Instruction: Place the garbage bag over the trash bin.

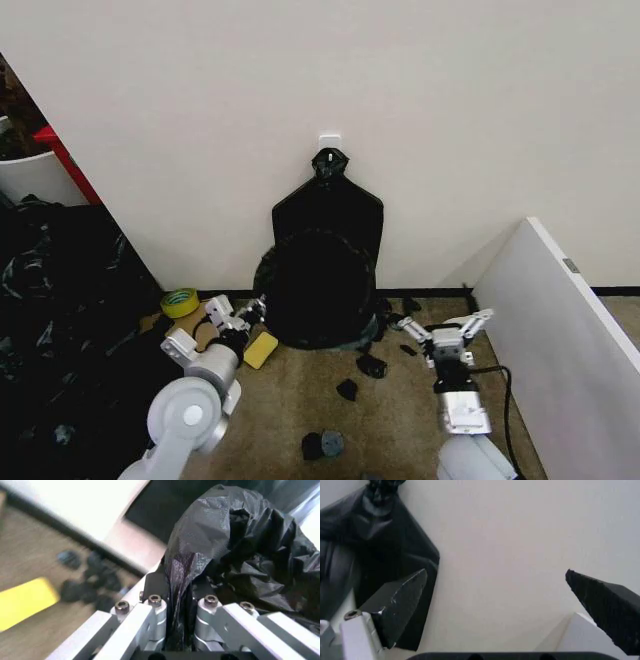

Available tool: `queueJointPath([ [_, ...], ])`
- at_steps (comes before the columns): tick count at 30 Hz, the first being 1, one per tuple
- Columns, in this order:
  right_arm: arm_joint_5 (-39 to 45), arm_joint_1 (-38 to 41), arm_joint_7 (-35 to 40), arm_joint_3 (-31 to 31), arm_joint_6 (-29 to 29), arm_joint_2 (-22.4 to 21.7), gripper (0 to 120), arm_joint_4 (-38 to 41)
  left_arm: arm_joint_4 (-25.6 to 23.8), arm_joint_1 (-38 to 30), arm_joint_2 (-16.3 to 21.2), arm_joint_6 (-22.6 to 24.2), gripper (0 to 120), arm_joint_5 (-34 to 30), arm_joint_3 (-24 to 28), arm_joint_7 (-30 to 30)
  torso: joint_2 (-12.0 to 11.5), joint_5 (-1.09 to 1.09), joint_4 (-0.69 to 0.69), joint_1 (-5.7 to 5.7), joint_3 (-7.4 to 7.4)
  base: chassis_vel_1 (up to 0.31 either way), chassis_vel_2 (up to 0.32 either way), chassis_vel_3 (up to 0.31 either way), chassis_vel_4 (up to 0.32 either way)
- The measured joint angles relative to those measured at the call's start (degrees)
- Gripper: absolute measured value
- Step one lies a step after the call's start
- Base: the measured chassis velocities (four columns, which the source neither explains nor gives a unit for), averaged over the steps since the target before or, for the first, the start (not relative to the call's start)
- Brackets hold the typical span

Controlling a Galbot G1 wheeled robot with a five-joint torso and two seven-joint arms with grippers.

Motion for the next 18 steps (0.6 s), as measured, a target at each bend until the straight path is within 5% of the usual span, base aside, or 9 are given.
queueJointPath([
  [5,-0.21,0.27,-2.86,-0.49,1.88,0.20,100,0.77,3.53,0.08,-0.04,5.98,5,5.04,1.78,-2.95,0.00,0.00,0.01,0.00,0.00,0.000,0.000,0.000,0.000],
  [18,-2.26,0.86,-5.07,-1.76,4.09,1.00,100,-0.46,8.03,0.66,-2.33,6.10,10,7.58,3.39,-4.29,0.00,0.00,0.00,0.00,0.00,0.000,0.000,0.000,0.000],
])
